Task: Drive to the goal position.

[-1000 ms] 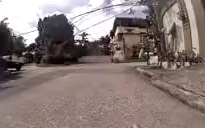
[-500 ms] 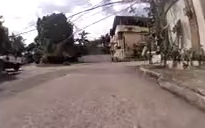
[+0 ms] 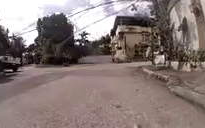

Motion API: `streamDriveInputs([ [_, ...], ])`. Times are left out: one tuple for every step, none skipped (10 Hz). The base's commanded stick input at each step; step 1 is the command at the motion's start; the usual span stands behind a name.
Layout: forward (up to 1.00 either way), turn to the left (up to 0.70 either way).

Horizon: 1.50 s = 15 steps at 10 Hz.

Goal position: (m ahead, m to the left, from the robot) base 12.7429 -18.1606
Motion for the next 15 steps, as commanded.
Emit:
streamDriveInputs([
  [0.70, 0.00],
  [0.70, 0.00],
  [0.70, 0.00],
  [0.70, 0.00],
  [0.70, 0.00],
  [0.70, 0.00],
  [0.70, -0.35],
  [0.70, -0.35],
  [0.70, -0.35],
  [0.70, -0.12],
  [0.70, 0.00],
  [0.70, 0.00],
  [0.70, 0.00],
  [0.70, 0.00],
  [0.70, 0.00],
])
